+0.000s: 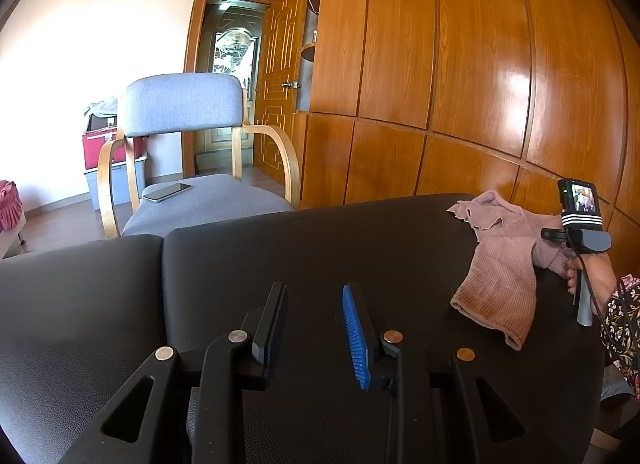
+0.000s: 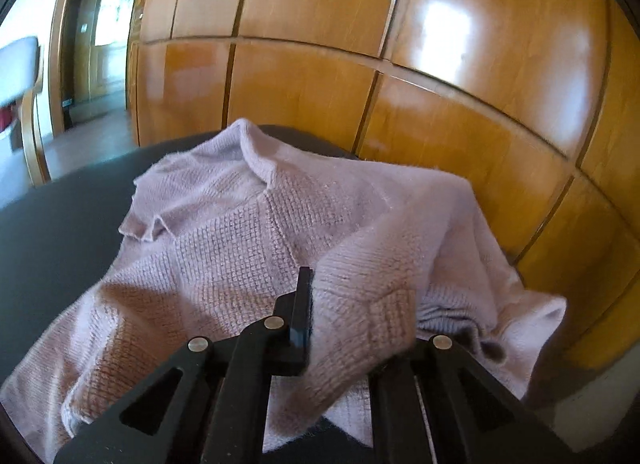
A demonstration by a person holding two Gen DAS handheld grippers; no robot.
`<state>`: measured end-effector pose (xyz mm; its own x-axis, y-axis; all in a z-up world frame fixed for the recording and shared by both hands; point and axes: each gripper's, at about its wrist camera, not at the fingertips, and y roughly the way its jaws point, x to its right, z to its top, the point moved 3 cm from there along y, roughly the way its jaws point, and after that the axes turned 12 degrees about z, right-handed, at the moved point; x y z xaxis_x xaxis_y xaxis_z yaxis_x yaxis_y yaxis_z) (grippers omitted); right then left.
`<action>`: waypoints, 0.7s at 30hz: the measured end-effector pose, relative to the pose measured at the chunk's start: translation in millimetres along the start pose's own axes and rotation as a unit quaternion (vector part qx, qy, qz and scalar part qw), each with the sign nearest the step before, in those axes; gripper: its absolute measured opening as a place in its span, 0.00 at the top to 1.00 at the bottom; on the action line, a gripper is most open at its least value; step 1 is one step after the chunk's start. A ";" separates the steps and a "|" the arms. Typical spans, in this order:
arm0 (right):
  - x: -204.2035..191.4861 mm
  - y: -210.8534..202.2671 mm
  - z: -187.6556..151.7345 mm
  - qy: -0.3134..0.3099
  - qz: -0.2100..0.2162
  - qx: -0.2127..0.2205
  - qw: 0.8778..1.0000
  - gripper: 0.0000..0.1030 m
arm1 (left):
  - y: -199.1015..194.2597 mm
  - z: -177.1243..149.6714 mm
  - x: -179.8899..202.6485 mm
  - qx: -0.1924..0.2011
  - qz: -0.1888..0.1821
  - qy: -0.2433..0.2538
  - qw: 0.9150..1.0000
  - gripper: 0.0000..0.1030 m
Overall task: Fold clothes
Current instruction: 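Close the right gripper on the sweater's ribbed hem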
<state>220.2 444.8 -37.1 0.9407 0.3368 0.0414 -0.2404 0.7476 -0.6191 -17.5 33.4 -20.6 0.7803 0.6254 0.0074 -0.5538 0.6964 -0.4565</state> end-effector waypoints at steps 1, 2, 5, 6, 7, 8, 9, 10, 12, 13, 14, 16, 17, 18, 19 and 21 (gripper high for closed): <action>0.0 -2.1 -1.3 0.006 0.005 0.001 1.000 0.93 | -0.1 0.2 0.0 0.000 0.000 0.000 1.000 0.73; 2.8 0.7 2.5 0.010 0.007 0.001 1.000 0.93 | -0.3 0.3 0.0 0.000 0.000 0.000 1.000 0.73; 6.2 -0.3 8.4 0.017 0.017 0.005 1.000 0.93 | -0.4 0.5 0.0 0.001 0.001 -0.001 1.000 0.73; 3.7 -2.9 8.4 0.017 0.022 0.008 1.000 0.93 | -0.2 0.4 -0.1 0.001 0.001 -0.001 1.000 0.73; 0.7 -5.2 8.4 0.016 0.027 0.010 0.999 0.93 | -0.1 0.3 -0.2 0.000 0.001 -0.001 1.000 0.73; -2.3 -7.5 8.4 0.015 0.032 0.013 0.999 0.93 | -0.1 0.2 -0.3 -0.001 0.001 -0.001 1.000 0.73; -7.0 -9.8 7.6 0.011 0.037 0.015 0.999 0.93 | 0.0 0.1 -0.4 -0.001 0.001 -0.002 1.000 0.73; -12.3 -12.2 6.5 0.005 0.042 0.018 0.999 0.93 | -0.1 0.1 -0.6 -0.002 0.002 -0.003 1.000 0.73; -24.4 -17.7 4.7 -0.005 0.053 0.023 0.998 0.93 | -0.3 0.0 -1.0 -0.002 0.002 -0.004 1.000 0.73; -30.4 -21.3 3.7 -0.011 0.059 0.027 0.998 0.93 | -0.2 0.0 -1.0 -0.003 0.002 -0.005 1.000 0.73; -36.6 -24.3 2.5 -0.017 0.066 0.028 0.997 0.93 | -0.8 -0.1 -0.9 -0.003 0.002 -0.006 1.000 0.73; -48.9 -29.5 0.2 -0.028 0.079 0.032 0.996 0.93 | -1.9 -0.2 -0.9 -0.003 0.003 -0.007 1.000 0.73; -54.7 -32.0 -0.8 -0.034 0.083 0.035 0.995 0.93 | -2.5 -0.2 -0.8 -0.004 0.003 -0.008 1.000 0.73; -60.6 -34.4 -1.7 -0.040 0.088 0.037 0.995 0.93 | -3.0 -0.3 -0.8 -0.004 0.003 -0.009 1.000 0.73; -66.4 -36.9 -2.7 -0.047 0.093 0.040 0.994 0.93 | -3.1 -0.4 -1.1 -0.003 0.003 -0.009 1.000 0.73; -79.8 -44.9 -6.0 -0.055 0.110 0.046 0.991 0.93 | -3.2 -0.3 -1.5 -0.003 0.003 -0.011 1.000 0.73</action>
<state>157.4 380.9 -17.4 0.8331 0.5532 0.0014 -0.4619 0.6970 -0.5485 -16.8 30.2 -19.4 0.7700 0.6376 0.0233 -0.5573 0.6899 -0.4621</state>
